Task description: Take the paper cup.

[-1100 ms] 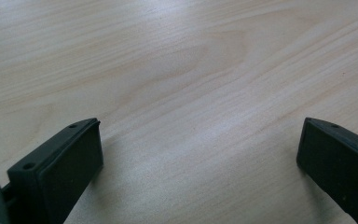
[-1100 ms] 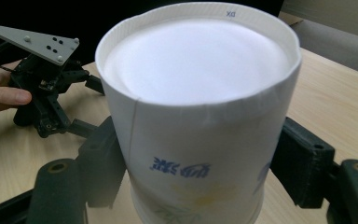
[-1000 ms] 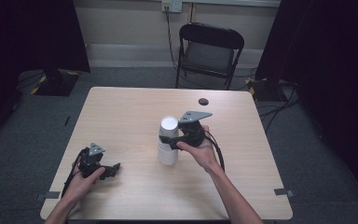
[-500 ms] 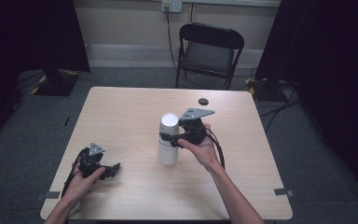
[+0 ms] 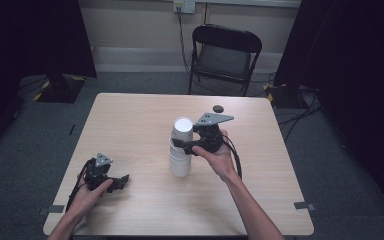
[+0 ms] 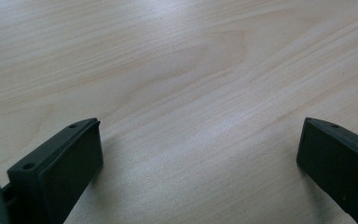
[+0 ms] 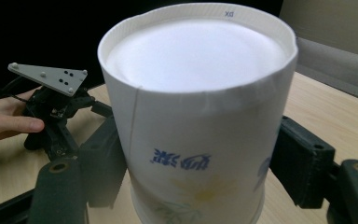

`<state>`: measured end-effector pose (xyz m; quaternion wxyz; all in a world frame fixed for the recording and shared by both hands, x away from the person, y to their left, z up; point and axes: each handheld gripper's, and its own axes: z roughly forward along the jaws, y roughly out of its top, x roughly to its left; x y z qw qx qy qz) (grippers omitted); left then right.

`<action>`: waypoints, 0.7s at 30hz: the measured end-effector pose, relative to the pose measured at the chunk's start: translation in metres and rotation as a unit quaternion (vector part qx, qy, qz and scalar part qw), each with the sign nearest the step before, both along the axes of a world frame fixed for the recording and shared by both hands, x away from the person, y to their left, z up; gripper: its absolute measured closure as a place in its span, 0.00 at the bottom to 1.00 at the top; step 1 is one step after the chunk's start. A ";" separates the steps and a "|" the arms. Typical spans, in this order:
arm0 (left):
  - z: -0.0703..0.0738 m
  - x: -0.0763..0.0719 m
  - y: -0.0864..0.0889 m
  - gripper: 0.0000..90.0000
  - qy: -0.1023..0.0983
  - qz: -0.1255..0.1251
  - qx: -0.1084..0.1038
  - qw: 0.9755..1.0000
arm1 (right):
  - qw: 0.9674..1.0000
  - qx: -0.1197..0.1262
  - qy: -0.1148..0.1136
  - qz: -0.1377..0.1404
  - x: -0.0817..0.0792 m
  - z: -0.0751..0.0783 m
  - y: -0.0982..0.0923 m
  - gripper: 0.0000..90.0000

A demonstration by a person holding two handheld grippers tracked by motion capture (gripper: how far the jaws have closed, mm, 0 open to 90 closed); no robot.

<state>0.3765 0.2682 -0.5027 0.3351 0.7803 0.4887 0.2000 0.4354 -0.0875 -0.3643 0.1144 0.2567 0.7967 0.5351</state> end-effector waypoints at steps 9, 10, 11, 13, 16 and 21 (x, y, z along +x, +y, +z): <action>0.000 0.001 0.000 0.00 0.000 0.000 0.001 1.000 | 1.000 0.007 -0.004 -0.003 0.000 0.006 -0.003 0.30; 0.000 0.001 0.000 0.00 0.000 0.000 0.001 1.000 | 1.000 0.009 -0.004 -0.004 0.000 0.007 -0.003 0.30; 0.000 0.001 0.000 0.00 0.000 0.000 0.001 1.000 | 1.000 0.009 -0.004 -0.004 0.000 0.007 -0.003 0.30; 0.000 0.001 0.000 0.00 0.000 0.000 0.001 1.000 | 1.000 0.013 -0.008 -0.004 0.001 0.011 -0.004 0.30; 0.000 0.001 0.000 0.00 0.000 0.000 0.001 1.000 | 1.000 0.012 -0.009 -0.004 0.001 0.013 -0.005 0.30; 0.000 0.001 0.000 0.00 0.001 -0.001 0.002 1.000 | 1.000 0.019 -0.013 -0.009 0.001 0.018 -0.007 0.30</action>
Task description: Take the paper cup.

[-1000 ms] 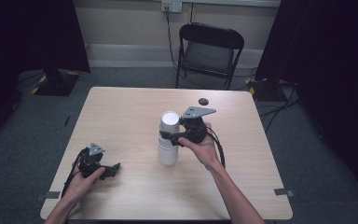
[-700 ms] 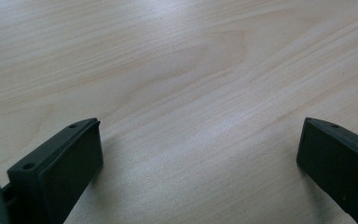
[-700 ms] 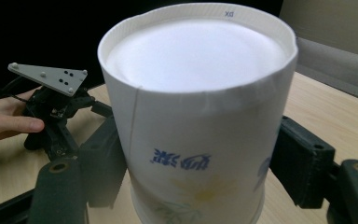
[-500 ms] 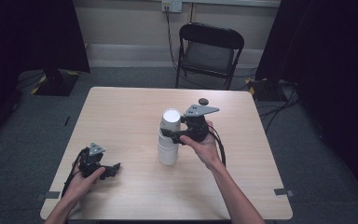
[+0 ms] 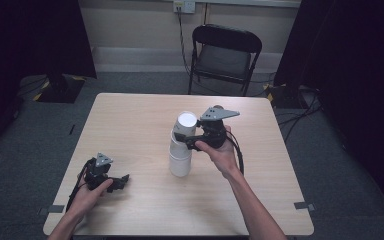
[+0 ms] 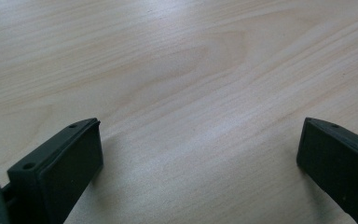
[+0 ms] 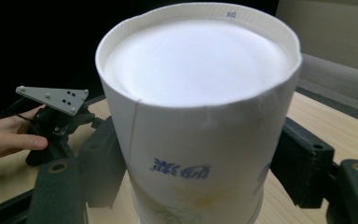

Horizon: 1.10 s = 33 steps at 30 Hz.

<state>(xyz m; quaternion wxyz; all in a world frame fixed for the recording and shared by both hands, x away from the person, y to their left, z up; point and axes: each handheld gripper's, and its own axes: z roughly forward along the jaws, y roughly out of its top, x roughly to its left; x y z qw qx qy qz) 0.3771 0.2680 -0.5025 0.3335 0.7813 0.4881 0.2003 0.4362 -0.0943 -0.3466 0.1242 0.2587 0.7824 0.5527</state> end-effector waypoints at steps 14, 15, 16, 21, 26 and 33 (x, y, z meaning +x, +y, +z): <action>0.000 0.000 0.000 0.00 0.000 0.001 -0.001 1.000 | 1.000 0.008 -0.006 0.000 0.000 0.012 -0.002 0.30; 0.000 0.000 0.000 0.00 0.000 0.001 -0.001 1.000 | 1.000 0.008 -0.006 0.000 0.000 0.012 -0.002 0.30; 0.000 0.000 0.000 0.00 0.000 0.000 -0.001 1.000 | 1.000 0.009 -0.010 -0.002 0.000 0.014 -0.002 0.30; 0.000 0.000 0.000 0.00 0.000 0.000 -0.001 1.000 | 1.000 0.011 -0.009 -0.003 -0.001 0.017 -0.005 0.30; 0.000 0.000 0.000 0.00 0.001 -0.002 0.000 1.000 | 1.000 0.013 -0.011 -0.002 -0.003 0.019 -0.008 0.30; 0.005 0.001 0.002 0.10 0.015 -0.004 0.008 1.000 | 1.000 0.018 -0.006 -0.005 -0.007 0.017 -0.017 0.30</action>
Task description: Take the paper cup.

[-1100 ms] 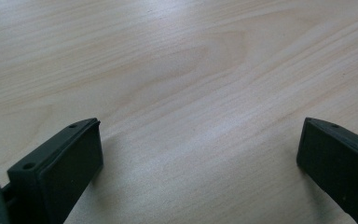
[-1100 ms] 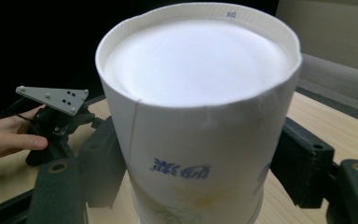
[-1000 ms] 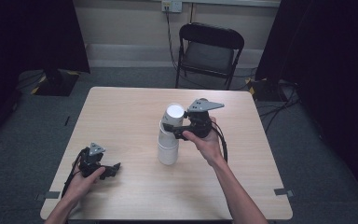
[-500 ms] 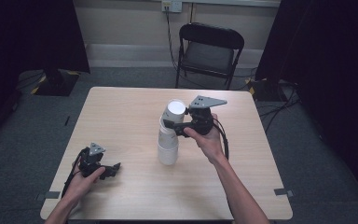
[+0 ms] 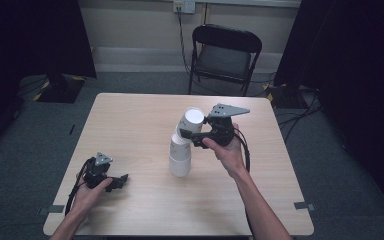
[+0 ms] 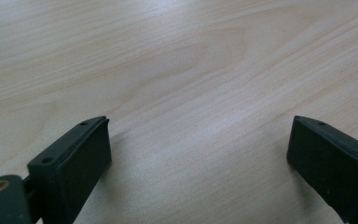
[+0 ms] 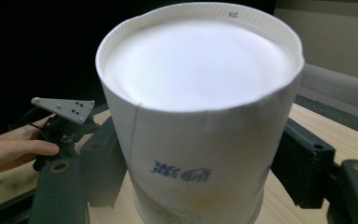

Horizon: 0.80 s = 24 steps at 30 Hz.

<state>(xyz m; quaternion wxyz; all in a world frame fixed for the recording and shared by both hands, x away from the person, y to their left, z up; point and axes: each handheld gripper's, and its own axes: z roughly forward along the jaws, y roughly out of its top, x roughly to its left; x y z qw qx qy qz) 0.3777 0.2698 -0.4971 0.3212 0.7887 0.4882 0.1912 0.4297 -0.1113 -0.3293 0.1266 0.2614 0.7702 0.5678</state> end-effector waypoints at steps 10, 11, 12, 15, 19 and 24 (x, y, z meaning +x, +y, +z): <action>0.013 -0.005 -0.001 0.21 -0.024 -0.020 -0.035 0.999 | 1.000 0.014 -0.001 -0.009 -0.014 0.004 -0.026 0.30; 0.016 -0.006 -0.001 0.21 -0.030 -0.025 -0.042 0.998 | 1.000 0.014 0.001 -0.009 -0.015 0.004 -0.028 0.30; 0.018 -0.008 -0.002 0.21 -0.037 -0.030 -0.046 0.998 | 1.000 0.016 0.002 -0.011 -0.019 0.002 -0.034 0.30; 0.029 -0.014 -0.007 0.21 -0.058 -0.048 -0.065 0.995 | 1.000 0.020 0.006 -0.009 -0.025 -0.002 -0.041 0.30; 0.038 -0.019 -0.013 0.23 -0.073 -0.065 -0.080 0.992 | 1.000 0.025 0.012 -0.007 -0.032 -0.007 -0.048 0.30; 0.052 -0.028 -0.024 0.23 -0.105 -0.094 -0.087 0.986 | 1.000 0.024 0.016 0.003 -0.041 -0.012 -0.050 0.31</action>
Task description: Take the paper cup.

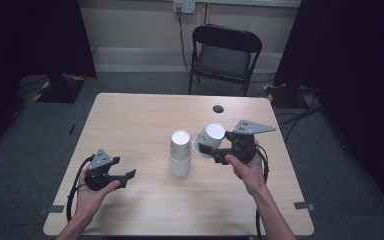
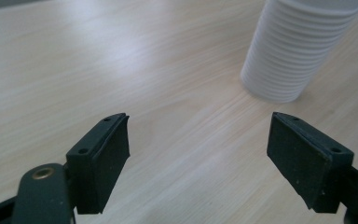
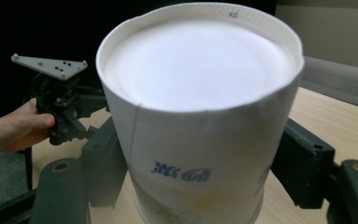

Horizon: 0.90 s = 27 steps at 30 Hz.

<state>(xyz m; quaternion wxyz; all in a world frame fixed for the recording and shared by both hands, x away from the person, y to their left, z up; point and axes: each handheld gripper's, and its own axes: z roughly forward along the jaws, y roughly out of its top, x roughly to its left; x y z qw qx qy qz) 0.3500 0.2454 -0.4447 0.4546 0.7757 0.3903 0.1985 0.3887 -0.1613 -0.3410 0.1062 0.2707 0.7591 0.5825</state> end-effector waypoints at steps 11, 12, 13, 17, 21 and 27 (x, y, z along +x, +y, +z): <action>0.026 -0.015 -0.025 0.22 -0.034 -0.050 -0.021 0.998 | 1.000 0.005 0.005 0.028 -0.023 -0.008 0.006 0.31; 0.028 -0.015 -0.030 0.22 -0.033 -0.058 -0.024 0.998 | 0.999 0.004 0.007 0.031 -0.026 -0.009 0.006 0.31; 0.030 -0.016 -0.035 0.22 -0.035 -0.064 -0.023 0.997 | 0.999 0.003 0.006 0.033 -0.028 -0.010 0.008 0.31; 0.042 -0.015 -0.057 0.22 -0.057 -0.089 -0.028 0.994 | 0.999 0.007 0.009 0.049 -0.033 -0.013 0.015 0.31; 0.055 -0.013 -0.076 0.22 -0.071 -0.114 -0.034 0.990 | 0.998 0.009 0.009 0.066 -0.036 -0.011 0.023 0.31; 0.056 -0.011 -0.092 0.20 -0.067 -0.134 -0.049 0.987 | 0.996 0.023 0.012 0.083 -0.038 -0.010 0.030 0.31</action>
